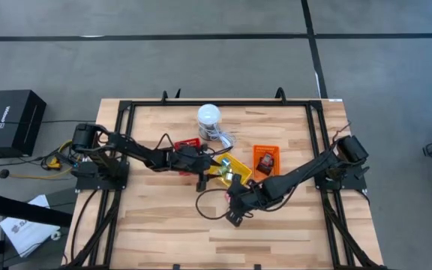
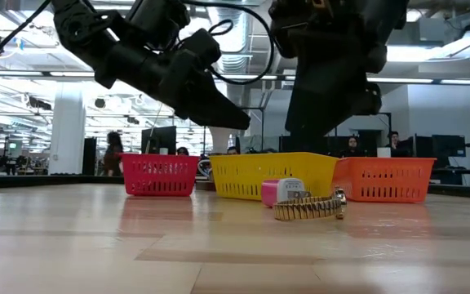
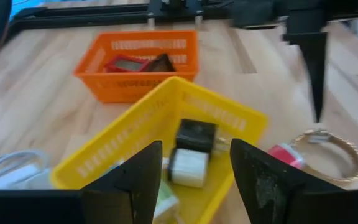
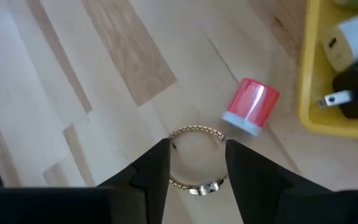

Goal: Pick & Place Office items
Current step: Put the gold watch into the red basket

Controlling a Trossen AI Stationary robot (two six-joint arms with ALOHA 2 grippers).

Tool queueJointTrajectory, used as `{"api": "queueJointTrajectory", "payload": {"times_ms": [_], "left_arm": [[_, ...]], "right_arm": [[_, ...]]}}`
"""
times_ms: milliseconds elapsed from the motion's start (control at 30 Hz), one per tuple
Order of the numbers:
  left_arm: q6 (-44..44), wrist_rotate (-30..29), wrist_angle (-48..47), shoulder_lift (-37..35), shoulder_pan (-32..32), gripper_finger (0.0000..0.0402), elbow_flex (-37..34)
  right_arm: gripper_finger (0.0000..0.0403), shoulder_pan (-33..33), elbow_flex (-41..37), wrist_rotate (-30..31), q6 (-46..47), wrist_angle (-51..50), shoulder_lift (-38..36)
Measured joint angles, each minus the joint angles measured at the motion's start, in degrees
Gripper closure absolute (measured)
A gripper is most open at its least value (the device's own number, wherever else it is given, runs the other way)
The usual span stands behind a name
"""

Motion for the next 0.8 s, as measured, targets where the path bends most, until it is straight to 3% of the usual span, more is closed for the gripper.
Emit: {"api": "queueJointTrajectory", "payload": {"times_ms": [133, 300, 433, 800], "left_arm": [[-0.05, 0.55, 0.13, 0.0, -1.47, 0.0221, 0.0], [-0.02, 1.92, 0.15, 0.0, -5.45, 0.0226, 0.0], [-0.15, 4.98, 0.25, 0.0, -9.72, 0.0227, 0.0], [-1.53, 4.55, 0.64, 0.0, -16.47, 0.0236, 0.0]], "right_arm": [[0.0254, -1.22, 0.0, -0.85, -6.06, -0.11, 0.0], [0.0254, -3.51, 0.0, -10.35, -6.44, -2.74, -0.57], [0.0254, -3.28, -0.04, -10.93, -6.69, -4.75, -0.63], [0.0263, 1.95, -0.02, -11.75, -3.82, -5.19, -0.09]]}}
